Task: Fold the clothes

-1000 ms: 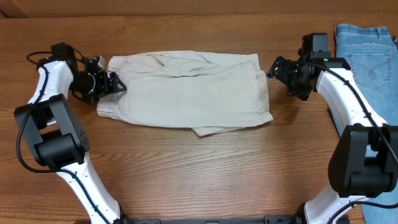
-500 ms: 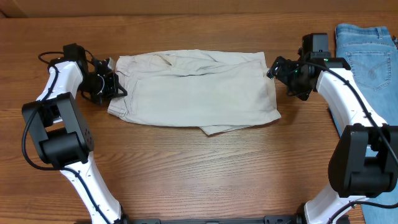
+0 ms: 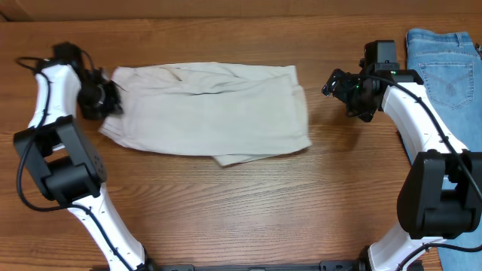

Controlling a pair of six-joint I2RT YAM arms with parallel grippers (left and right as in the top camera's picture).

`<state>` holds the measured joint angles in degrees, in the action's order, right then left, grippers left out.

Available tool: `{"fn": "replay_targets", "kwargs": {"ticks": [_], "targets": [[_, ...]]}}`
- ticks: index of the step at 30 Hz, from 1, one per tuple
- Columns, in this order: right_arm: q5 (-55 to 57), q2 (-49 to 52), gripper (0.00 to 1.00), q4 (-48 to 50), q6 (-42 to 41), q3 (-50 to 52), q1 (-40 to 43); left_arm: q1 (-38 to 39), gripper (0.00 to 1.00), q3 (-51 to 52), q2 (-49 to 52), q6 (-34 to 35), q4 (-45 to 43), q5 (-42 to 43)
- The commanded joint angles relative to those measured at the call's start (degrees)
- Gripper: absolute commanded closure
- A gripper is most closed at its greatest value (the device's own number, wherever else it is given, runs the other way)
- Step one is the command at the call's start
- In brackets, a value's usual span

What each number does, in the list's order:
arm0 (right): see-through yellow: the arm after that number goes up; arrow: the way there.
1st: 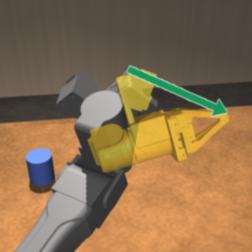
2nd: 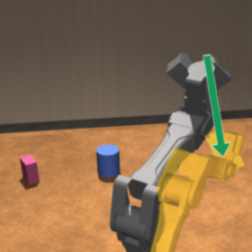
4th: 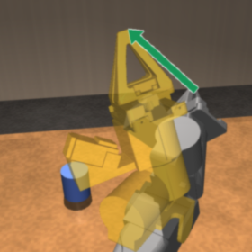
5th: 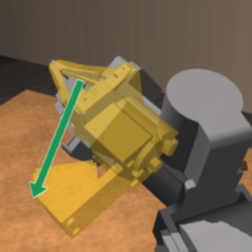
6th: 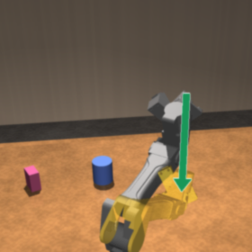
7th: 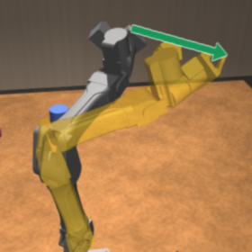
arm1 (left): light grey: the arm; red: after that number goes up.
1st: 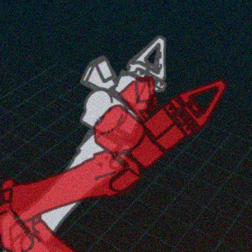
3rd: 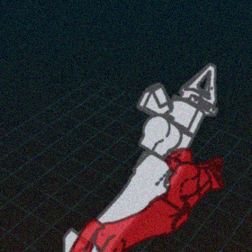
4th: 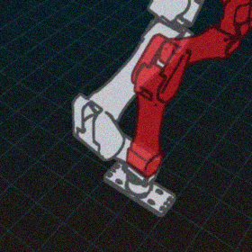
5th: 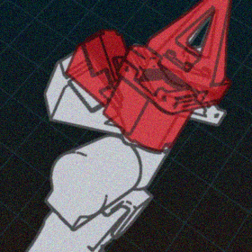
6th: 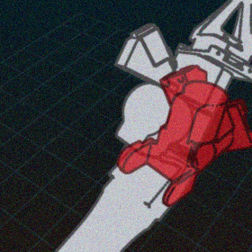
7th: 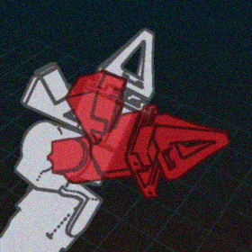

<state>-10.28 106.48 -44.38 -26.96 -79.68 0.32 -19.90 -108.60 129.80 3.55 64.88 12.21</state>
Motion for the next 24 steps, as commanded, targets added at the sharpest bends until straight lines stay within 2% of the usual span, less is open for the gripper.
{"fn": "replay_targets", "kwargs": {"ticks": [1, 7, 12, 16, 17, 20, 24], "targets": [[-0.52, -0.92, 0.0, 1.33, -0.26, 0.76, -0.68, -0.17, 0.96, -8.39, 0.17, 2.89, 2.54, -3.87], [-0.5, -0.85, 0.0, 5.31, -1.62, 4.2, -1.7, 3.23, 0.96, -18.56, 0.17, 2.82, 11.08, -3.87], [-0.52, -0.83, 0.0, 10.25, -3.96, 7.56, -2.64, 8.55, 0.96, -20.85, 0.15, 2.71, 15.85, -4.31], [-0.55, -0.35, 0.0, 13.07, -5.01, 9.94, -3.13, 13.7, 0.96, -22.71, 0.15, 2.95, 18.18, -7.72], [-0.55, -0.2, 0.02, 13.77, -5.01, 10.58, -3.26, 14.97, 0.96, -23.54, 0.15, 3.13, 18.82, -8.2], [-0.55, 0.28, 0.23, 15.23, -6.16, 12.44, -4.02, 18.73, 0.96, -26.77, 0.15, 3.34, 20.72, -8.37], [-0.96, 0.33, 0.32, 18.93, -6.34, 15.65, -5.75, 23.3, 0.96, -32.41, 0.15, 3.37, 23.17, -8.35]]}}
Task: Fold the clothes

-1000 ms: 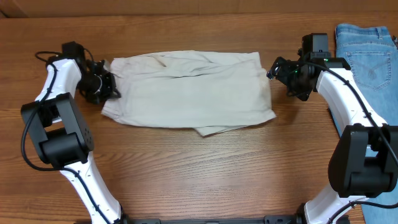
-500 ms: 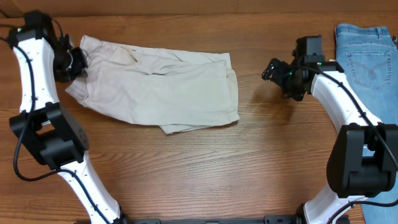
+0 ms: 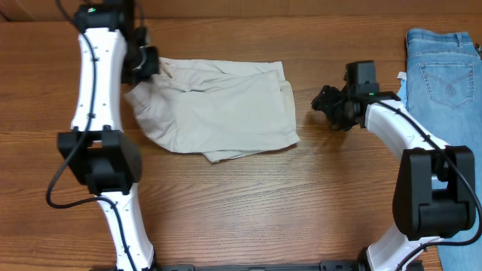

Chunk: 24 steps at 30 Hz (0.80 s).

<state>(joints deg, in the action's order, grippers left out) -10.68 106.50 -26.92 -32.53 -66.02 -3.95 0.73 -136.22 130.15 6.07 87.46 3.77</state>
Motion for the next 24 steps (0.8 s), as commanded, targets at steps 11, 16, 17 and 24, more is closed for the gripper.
{"fn": "replay_targets", "kwargs": {"ticks": [11, 16, 17, 24], "targets": [[-0.57, 0.35, 0.63, 6.47, -2.54, 5.68, -3.17, 12.39, 0.96, -12.83, -0.2, 1.55, 3.78, 0.72], [-0.57, 0.35, 0.73, 5.92, -2.69, 5.68, -3.17, 16.2, 0.96, -12.83, -0.22, 1.95, 3.76, 0.94], [-0.57, 0.35, 0.74, 5.77, -2.71, 5.68, -3.17, 16.94, 0.96, -12.83, -0.2, 1.95, 3.76, 1.01], [-0.57, 1.33, 0.85, 5.46, -4.42, 5.7, -3.17, 21.53, 0.96, -12.83, -0.28, 1.9, 1.51, 2.97]]}}
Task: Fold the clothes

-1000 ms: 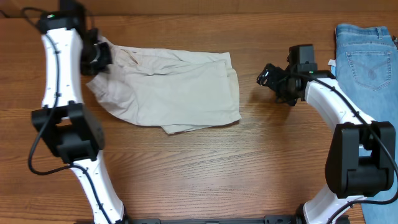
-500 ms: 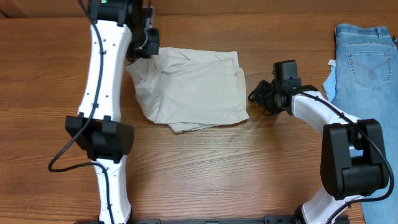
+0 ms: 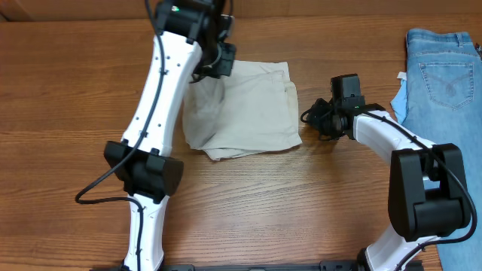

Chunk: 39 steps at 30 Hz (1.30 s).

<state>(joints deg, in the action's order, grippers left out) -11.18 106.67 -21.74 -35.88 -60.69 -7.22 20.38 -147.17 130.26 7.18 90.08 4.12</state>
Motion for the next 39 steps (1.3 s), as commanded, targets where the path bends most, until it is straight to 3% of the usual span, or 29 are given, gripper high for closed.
{"fn": "replay_targets", "kwargs": {"ticks": [1, 11, 23, 39], "targets": [[-0.09, 1.2, 0.86, 0.26, -1.38, 0.37, 0.11, 2.45, 0.96, -1.88, -0.39, 0.76, -1.6, 2.97], [-2.05, 1.79, 0.9, 0.17, -1.9, 0.37, 0.11, 4.57, 0.96, -1.86, -0.28, 2.08, -4.61, 3.5], [-3.1, 3.23, 0.94, 0.9, -2.34, 0.28, 0.22, 5.75, 0.96, -1.86, -0.28, 1.99, -8.31, 14.45], [-3.08, 3.28, 0.94, 0.9, -3.02, 0.28, 0.22, 8.2, 0.91, 5.03, -0.24, 0.7, -11.15, 13.35]]}}
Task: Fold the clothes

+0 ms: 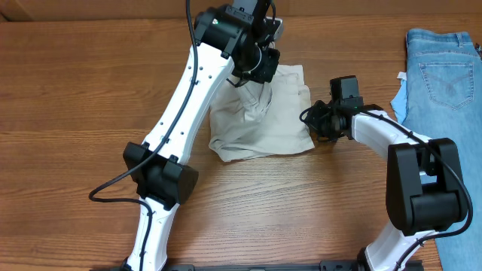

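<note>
A beige garment (267,124) lies bunched at the middle of the table in the overhead view. One end of it is lifted and drawn over the rest. My left gripper (260,74) hangs above the garment's far side, shut on that lifted end, and cloth drapes down from it. My right gripper (314,120) sits low at the garment's right edge, touching or nearly touching the cloth. Its fingers are dark and too small to tell whether they are open or shut.
Blue jeans (444,68) lie at the far right, partly under the right arm's base. The left arm stretches diagonally from the front edge across the wooden table (75,150) to the garment.
My left gripper has moved right with the garment's end, from above the left part to above the middle. The cloth pile is narrower and sits further right. The right gripper has hardly moved.
The garment lay spread wide, my left gripper at its left end and my right gripper apart at the right. At each later moment the left gripper held that end further right, the cloth shorter. The right gripper came in to the garment's right edge.
</note>
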Controlling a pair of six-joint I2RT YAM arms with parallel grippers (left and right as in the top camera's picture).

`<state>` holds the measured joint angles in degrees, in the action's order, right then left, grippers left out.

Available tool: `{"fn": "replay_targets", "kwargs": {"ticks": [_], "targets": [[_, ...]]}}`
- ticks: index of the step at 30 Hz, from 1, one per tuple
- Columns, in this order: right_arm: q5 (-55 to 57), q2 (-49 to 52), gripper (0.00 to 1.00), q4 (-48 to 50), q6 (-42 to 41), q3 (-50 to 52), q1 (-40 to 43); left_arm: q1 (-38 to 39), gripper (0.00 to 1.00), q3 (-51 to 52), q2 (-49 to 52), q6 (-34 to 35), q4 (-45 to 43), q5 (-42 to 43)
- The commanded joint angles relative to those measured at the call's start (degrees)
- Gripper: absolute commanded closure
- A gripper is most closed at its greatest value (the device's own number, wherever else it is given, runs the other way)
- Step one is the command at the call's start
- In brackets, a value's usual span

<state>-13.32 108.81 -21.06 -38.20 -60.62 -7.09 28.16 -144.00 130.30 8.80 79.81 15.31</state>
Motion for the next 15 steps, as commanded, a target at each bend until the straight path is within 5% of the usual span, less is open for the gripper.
{"fn": "replay_targets", "kwargs": {"ticks": [1, 15], "targets": [[-0.94, 1.14, 0.94, 0.24, -0.7, 0.22, 0.09, 0.44, 0.91, 2.67, -0.28, -0.92, -1.25, 2.29], [-0.92, 1.14, 0.94, 0.26, -0.9, 0.22, 0.09, 0.46, 0.83, 6.99, -0.28, -0.85, -6.62, 2.64]]}}
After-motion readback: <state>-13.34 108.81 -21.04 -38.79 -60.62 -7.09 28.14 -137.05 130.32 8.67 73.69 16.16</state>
